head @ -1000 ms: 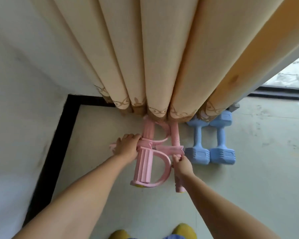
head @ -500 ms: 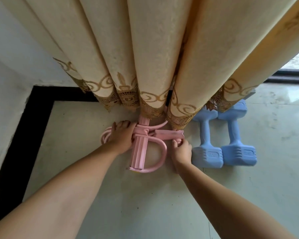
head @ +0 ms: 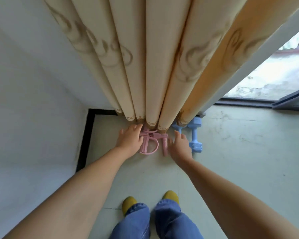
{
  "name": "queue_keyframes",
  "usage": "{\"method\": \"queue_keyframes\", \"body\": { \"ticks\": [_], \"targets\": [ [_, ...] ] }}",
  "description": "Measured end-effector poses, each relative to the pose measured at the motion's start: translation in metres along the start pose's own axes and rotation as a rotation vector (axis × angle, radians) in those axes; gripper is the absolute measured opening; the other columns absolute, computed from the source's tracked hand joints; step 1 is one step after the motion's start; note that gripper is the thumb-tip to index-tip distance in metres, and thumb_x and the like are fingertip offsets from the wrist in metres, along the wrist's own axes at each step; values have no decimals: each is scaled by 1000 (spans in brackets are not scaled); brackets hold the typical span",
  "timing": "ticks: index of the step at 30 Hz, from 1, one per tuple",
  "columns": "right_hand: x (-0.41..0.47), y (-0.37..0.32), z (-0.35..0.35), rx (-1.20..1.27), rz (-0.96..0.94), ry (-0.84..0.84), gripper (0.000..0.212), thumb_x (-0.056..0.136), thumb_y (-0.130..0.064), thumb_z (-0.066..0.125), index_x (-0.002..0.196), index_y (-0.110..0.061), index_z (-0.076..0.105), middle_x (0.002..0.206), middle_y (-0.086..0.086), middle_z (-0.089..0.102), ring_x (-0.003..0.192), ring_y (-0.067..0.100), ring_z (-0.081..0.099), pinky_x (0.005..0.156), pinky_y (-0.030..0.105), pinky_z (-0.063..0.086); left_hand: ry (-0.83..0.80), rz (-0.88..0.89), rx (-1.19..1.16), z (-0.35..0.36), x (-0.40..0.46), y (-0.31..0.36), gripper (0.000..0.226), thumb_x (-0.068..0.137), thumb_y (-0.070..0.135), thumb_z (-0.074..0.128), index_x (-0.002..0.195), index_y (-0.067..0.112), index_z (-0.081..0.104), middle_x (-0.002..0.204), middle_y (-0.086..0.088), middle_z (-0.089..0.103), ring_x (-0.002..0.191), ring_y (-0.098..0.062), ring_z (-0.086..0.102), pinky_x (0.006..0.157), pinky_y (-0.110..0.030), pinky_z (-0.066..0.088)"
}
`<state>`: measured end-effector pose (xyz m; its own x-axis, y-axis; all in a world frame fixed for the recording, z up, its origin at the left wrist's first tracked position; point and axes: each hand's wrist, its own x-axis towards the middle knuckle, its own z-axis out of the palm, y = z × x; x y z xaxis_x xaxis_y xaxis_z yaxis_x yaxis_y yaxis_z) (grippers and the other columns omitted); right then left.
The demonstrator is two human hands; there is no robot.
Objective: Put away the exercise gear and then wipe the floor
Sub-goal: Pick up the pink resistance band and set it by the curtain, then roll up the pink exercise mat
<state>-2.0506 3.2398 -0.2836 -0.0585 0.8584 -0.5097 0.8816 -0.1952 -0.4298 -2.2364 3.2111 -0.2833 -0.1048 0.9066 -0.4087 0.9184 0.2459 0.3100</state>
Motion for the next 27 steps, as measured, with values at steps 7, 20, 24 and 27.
{"method": "queue_keyframes", "body": {
  "ticks": [7,20,24,27],
  "targets": [
    [-107,-121,-144,-440,-457,71,55,101,-42,25,150,-21,13,156,5,19,141,24,24,116,45,19,241,9,-51,-174,-113,49,46,97,27,40,141,15,36,134,-6,50,122,-25,47,103,-41,35],
    [-207,-256,-194,-633,-956,175,56,101,-39,23,151,-24,6,160,5,0,147,22,-2,118,53,4,570,-222,109,-290,-249,19,59,97,33,40,149,15,18,146,-7,34,137,-24,27,115,-55,12],
    [-223,-274,-185,-701,-1115,129,56,101,-41,21,152,-25,4,160,4,-1,147,21,-1,117,52,2,625,-401,93,-289,-289,10,60,97,35,40,149,14,18,145,-10,36,137,-26,30,115,-54,12],
    [-229,-275,-185,-737,-1244,69,56,101,-41,18,152,-24,1,160,4,-4,147,21,-4,117,51,1,679,-548,86,-280,-318,19,60,98,35,38,150,15,17,145,-9,37,136,-25,31,115,-52,12]
  ]
}}
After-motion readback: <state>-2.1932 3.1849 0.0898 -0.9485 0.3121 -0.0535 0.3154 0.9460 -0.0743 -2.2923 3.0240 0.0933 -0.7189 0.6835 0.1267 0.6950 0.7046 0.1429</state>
